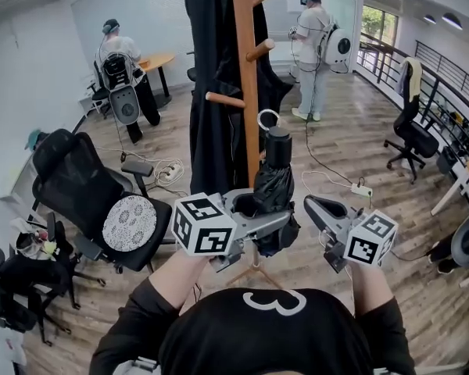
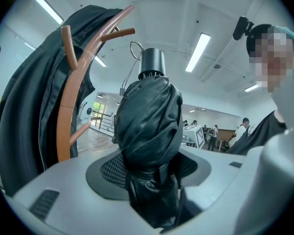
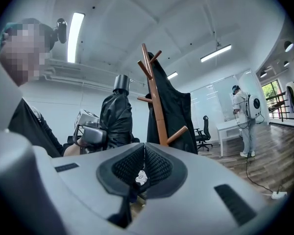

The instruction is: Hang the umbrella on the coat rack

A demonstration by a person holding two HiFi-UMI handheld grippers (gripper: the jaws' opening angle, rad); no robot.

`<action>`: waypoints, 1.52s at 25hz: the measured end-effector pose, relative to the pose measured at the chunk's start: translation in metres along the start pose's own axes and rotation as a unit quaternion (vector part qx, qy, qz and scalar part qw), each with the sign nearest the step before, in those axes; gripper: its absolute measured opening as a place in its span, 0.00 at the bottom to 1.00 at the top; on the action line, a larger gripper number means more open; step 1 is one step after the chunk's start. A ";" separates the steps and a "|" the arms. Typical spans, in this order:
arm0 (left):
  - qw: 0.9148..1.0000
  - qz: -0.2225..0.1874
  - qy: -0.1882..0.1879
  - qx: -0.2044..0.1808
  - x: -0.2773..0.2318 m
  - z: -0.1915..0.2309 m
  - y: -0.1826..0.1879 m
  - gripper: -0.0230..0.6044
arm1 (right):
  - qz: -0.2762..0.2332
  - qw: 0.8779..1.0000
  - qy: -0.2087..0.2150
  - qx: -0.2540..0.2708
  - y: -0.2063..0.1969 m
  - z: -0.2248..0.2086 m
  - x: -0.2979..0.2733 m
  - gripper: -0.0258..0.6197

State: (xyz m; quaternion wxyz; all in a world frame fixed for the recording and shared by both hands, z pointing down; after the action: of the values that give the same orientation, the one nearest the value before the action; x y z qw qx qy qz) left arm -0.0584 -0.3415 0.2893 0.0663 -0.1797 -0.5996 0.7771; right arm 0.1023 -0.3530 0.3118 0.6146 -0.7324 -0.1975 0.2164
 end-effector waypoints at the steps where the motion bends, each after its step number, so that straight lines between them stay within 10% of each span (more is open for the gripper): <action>1: 1.000 -0.003 0.005 -0.004 0.000 0.001 0.005 0.45 | 0.001 1.000 0.003 -0.001 0.002 -0.004 -0.002 0.08; 21: 0.992 -0.020 0.077 -0.099 -0.001 0.020 0.088 0.45 | 0.003 0.998 0.065 -0.024 0.021 -0.064 -0.041 0.08; 38: 0.991 -0.040 0.087 -0.095 -0.007 0.054 0.114 0.45 | 0.016 0.996 0.084 -0.037 0.014 -0.092 -0.059 0.08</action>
State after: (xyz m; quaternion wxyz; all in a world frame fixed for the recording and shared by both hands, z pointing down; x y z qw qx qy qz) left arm -0.0587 -0.4240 0.1938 0.1320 -0.2277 -0.6691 0.6950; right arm 0.1055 -0.4632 0.3160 0.5982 -0.7731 -0.1415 0.1563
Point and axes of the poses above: the fingertips, and each gripper's own axes: x backward along the fingers, z to its left, y out of its top, the point moved 6 cm from there along x, backward along the fingers, and after that the axes turned 4 degrees about z, right-handed, at the moved point
